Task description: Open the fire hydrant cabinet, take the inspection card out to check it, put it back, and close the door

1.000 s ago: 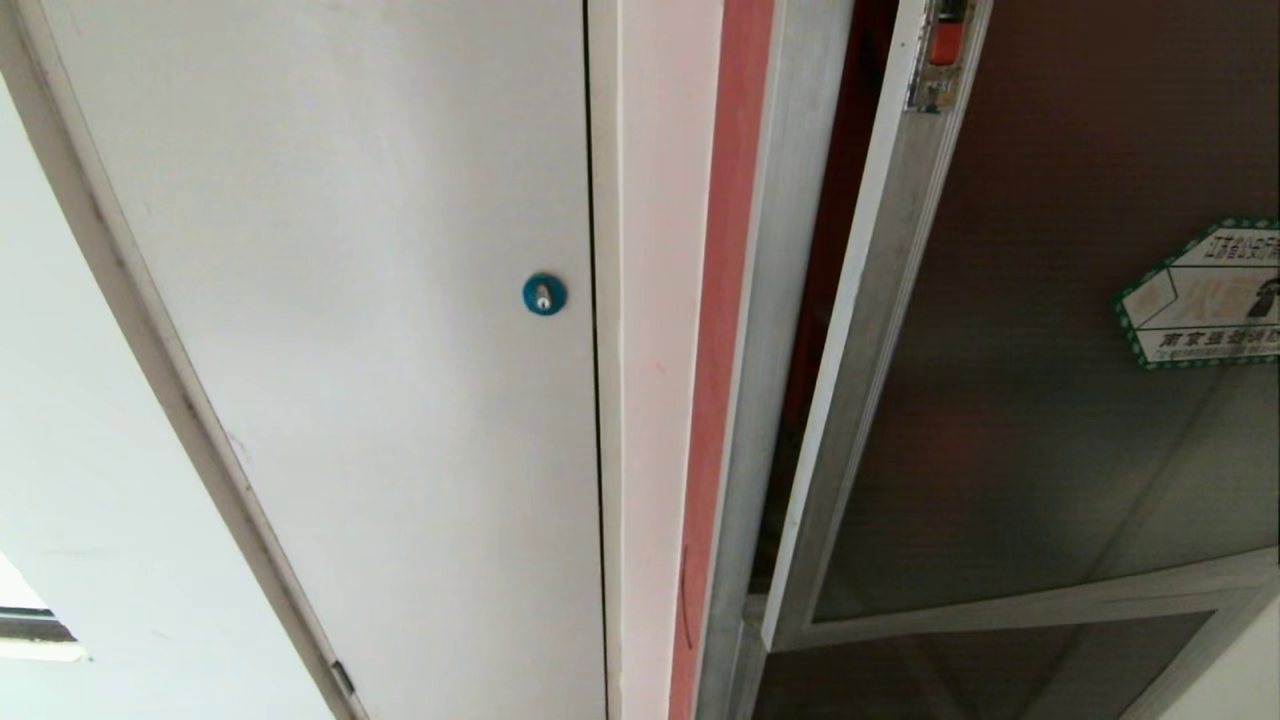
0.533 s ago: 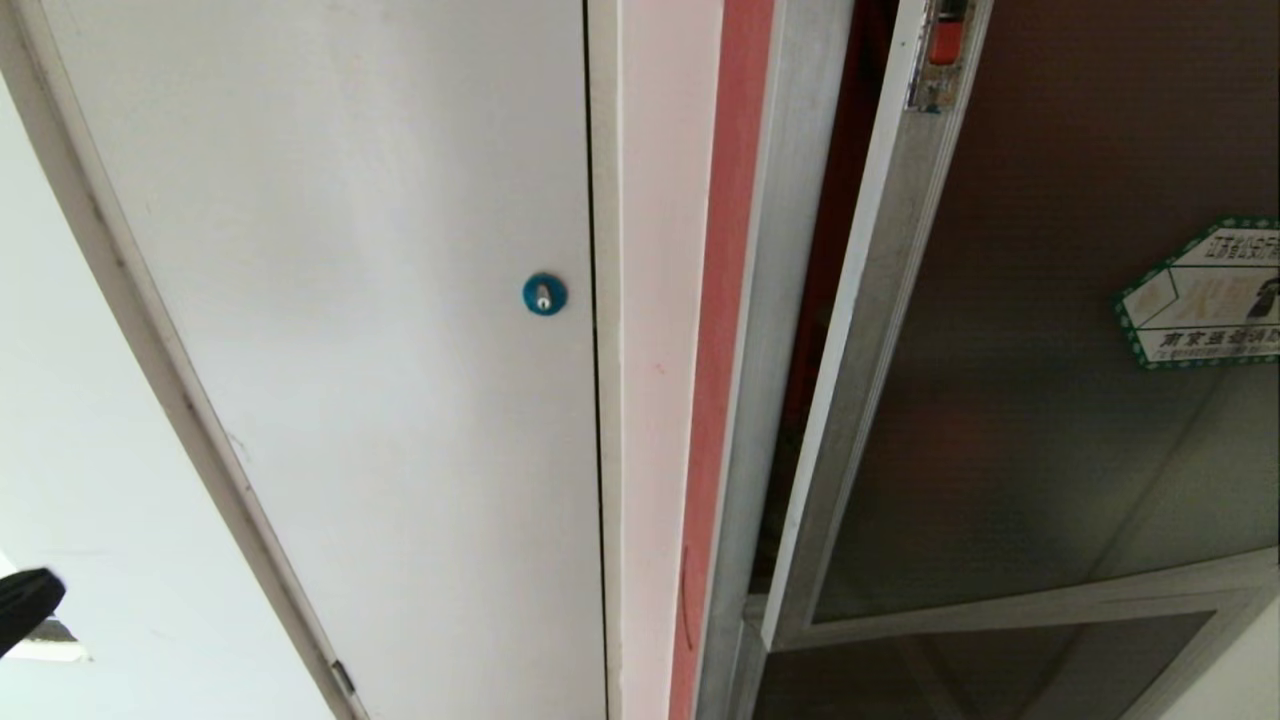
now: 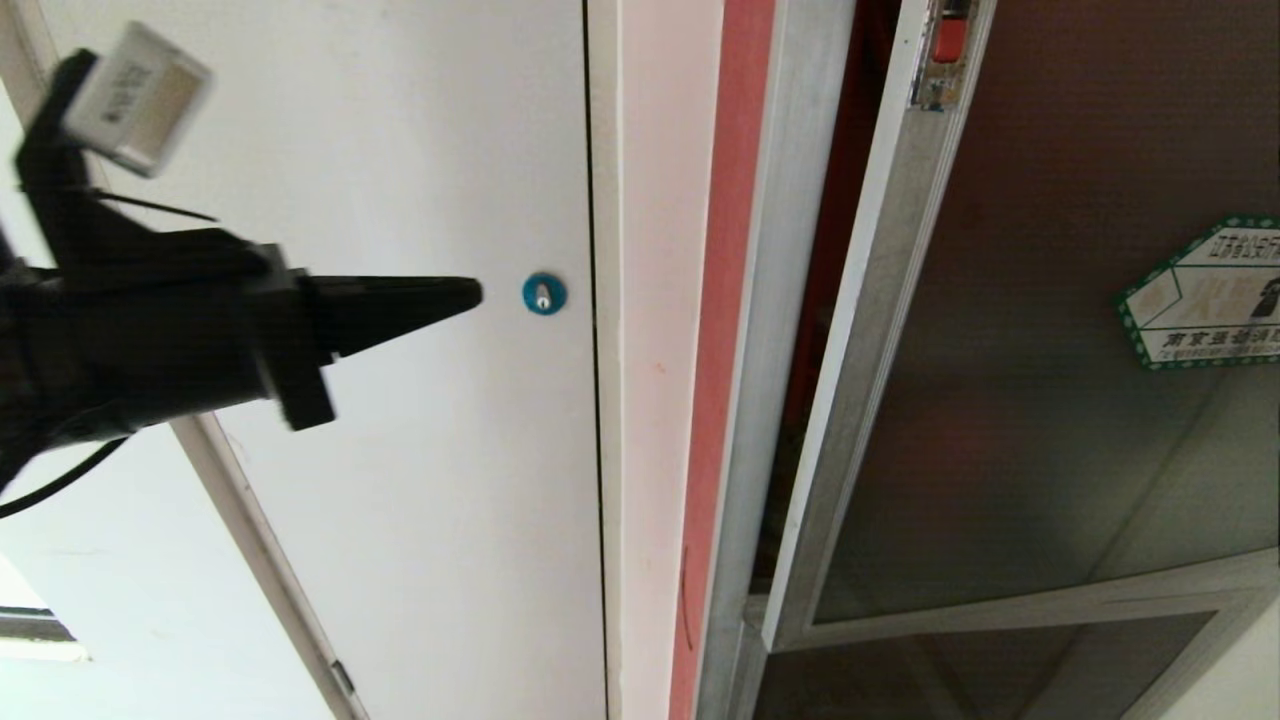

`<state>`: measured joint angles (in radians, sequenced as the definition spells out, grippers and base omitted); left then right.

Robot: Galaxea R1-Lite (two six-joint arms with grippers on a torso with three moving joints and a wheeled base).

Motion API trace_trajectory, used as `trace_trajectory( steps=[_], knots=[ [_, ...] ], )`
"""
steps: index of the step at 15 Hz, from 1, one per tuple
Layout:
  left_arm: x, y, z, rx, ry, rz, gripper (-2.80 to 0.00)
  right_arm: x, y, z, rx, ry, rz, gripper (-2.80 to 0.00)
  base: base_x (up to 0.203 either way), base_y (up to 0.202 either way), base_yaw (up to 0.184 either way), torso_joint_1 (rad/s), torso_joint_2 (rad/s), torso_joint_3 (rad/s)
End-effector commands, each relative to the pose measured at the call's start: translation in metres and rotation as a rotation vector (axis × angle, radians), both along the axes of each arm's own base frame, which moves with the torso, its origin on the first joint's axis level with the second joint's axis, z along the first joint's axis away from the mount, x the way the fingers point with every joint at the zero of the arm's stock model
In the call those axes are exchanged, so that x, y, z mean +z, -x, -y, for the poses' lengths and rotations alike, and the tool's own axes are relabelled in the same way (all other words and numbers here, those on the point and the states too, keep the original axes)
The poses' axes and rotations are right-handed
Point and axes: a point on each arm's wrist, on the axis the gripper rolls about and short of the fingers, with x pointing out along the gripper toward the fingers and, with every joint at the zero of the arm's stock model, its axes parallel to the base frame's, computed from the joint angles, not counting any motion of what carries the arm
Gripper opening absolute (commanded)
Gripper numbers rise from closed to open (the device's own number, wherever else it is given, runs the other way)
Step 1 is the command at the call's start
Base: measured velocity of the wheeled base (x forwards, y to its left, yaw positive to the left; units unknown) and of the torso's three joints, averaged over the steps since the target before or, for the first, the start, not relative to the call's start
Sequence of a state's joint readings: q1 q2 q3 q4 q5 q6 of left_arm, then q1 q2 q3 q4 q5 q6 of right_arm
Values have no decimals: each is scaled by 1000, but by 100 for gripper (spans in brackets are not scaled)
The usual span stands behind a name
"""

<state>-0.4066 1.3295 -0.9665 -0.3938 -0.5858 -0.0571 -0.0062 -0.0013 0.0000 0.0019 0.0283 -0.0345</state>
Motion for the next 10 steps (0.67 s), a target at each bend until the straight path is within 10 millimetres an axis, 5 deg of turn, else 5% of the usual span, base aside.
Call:
trace_trajectory(
  steps=[1, 5, 10],
  knots=[
    [-24, -55, 54, -103, -42, -95, -280, 0, 0, 0, 1, 1, 1, -280, 0, 0, 0, 0, 0, 0],
    [-24, -68, 110, -231, -39, -76, -280, 0, 0, 0, 1, 1, 2, -280, 0, 0, 0, 0, 0, 0],
    [-29, -60, 144, -318, -46, -79, -280, 0, 0, 0, 1, 1, 1, -280, 0, 0, 0, 0, 0, 0]
  ],
)
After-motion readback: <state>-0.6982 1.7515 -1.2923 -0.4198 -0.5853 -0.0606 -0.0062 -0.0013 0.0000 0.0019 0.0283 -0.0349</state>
